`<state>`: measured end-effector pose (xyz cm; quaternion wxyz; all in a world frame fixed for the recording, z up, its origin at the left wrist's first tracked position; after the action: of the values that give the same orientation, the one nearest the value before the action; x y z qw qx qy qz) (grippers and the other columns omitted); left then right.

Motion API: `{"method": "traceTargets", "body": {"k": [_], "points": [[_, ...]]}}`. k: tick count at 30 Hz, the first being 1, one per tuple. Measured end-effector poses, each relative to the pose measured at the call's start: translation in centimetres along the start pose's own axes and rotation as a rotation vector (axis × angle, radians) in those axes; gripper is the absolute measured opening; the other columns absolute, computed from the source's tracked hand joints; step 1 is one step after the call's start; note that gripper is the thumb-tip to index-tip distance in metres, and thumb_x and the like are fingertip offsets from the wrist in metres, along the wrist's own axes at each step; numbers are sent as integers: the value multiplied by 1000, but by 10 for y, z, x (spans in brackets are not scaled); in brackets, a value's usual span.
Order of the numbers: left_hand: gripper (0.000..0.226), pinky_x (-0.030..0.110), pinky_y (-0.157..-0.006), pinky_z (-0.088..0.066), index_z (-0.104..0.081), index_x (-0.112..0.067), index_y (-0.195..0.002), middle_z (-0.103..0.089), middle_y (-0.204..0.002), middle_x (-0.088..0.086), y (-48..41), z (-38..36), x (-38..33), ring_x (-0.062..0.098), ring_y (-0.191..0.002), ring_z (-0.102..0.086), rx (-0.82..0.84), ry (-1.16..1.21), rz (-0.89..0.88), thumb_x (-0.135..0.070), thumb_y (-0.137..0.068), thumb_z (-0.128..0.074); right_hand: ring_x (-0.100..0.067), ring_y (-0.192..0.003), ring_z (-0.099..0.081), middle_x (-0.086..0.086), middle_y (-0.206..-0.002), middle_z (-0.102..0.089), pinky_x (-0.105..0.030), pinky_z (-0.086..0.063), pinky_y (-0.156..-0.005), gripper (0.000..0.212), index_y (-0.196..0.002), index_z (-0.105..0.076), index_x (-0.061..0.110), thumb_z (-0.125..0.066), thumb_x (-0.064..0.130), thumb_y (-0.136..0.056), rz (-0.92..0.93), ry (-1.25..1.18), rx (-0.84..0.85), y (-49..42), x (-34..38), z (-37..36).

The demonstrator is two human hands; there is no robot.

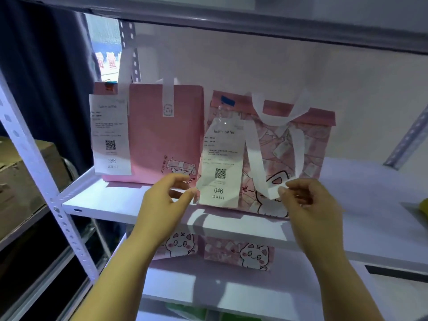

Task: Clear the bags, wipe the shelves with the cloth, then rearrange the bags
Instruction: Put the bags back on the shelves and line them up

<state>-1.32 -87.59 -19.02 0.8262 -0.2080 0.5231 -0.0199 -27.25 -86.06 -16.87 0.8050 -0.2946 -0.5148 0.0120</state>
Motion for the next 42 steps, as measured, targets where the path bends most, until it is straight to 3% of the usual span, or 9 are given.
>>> {"method": "traceTargets", "body": {"k": [6, 13, 19, 23, 27, 30, 33, 36, 42], "points": [[12, 2, -62, -40, -60, -36, -93, -65, -89, -18, -14, 28, 11, -12, -82, -58, -200, -50, -27, -31, -84, -65, -6, -78, -62, 18, -84, -65, -18, -51, -66, 7, -86, -63, 31, -67, 26, -81, 166, -130, 214, -12, 39, -34], [35, 12, -80, -37, -50, -18, -125, -48, -128, 3, -62, 109, 42, 7, -106, -48, -470, -162, 33, -26, -91, -55, -4, -78, -61, 17, -86, -64, -14, -50, -68, 6, -88, -63, 30, -66, 30, -82, 243, -188, 372, -17, 87, -93], [55, 39, -106, -33, -27, -9, -144, -34, -148, 8, -100, 135, 75, 26, -130, -39, -346, -173, 205, -25, -95, -46, 1, -75, -58, 11, -81, -63, -12, -49, -67, 14, -91, -57, 35, -68, 28, -83, 140, -139, 437, -16, 102, -146], [25, 16, -68, -38, -54, -21, -118, -64, -109, -7, -119, 137, 88, 15, -99, -59, -243, -124, 190, -25, -95, -45, 2, -68, -57, 8, -84, -62, -15, -48, -62, 18, -98, -56, 32, -67, 30, -84, 84, -65, 397, -12, 101, -170], [14, 6, -51, -40, -58, -28, -107, -61, -84, -24, -120, 142, 92, -11, -74, -59, -238, 5, 208, -30, -94, -52, 2, -83, -57, 11, -107, -58, -27, -52, -69, 42, -119, -50, 29, -66, 40, -82, -4, 72, 377, -8, 94, -184], [6, 0, -49, -38, -60, -28, -95, -62, -82, -24, -113, 146, 90, -14, -75, -56, -264, 69, 199, -28, -91, -56, -9, -111, -52, 10, -127, -48, -39, -50, -89, 60, -134, -42, 25, -66, 43, -82, -36, 163, 350, -6, 92, -191], [8, 4, -51, -39, -59, -28, -81, -65, -76, -23, -97, 148, 82, -13, -77, -58, -310, 107, 150, -29, -89, -55, -10, -106, -47, 15, -114, -38, -28, -40, -87, 56, -131, -41, 26, -65, 43, -83, -32, 201, 318, -3, 94, -197], [11, 10, -61, -39, -58, -31, -78, -64, -79, -20, -82, 153, 68, -9, -80, -58, -375, 75, 53, -30, -88, -56, -15, -100, -49, 12, -106, -36, -29, -41, -84, 37, -111, -42, 30, -64, 42, -84, -55, 223, 306, 1, 95, -201], [15, 6, -58, -38, -58, -31, -73, -65, -75, -12, -62, 171, 41, 1, -76, -59, -434, -59, -77, -30, -88, -58, -22, -132, -31, -3, -148, -21, -32, -30, -103, 77, -146, -21, 15, -63, 41, -86, -50, 282, 256, 11, 104, -204]]}}
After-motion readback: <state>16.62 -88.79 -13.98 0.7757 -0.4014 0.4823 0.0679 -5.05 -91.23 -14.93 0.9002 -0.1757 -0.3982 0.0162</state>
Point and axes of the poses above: each hand's wrist, its own y-axis away from the middle knuckle, its own z-axis out of the back of the hand, x = y × z, the point moved 3 cm from there along -y, towards the middle knuckle
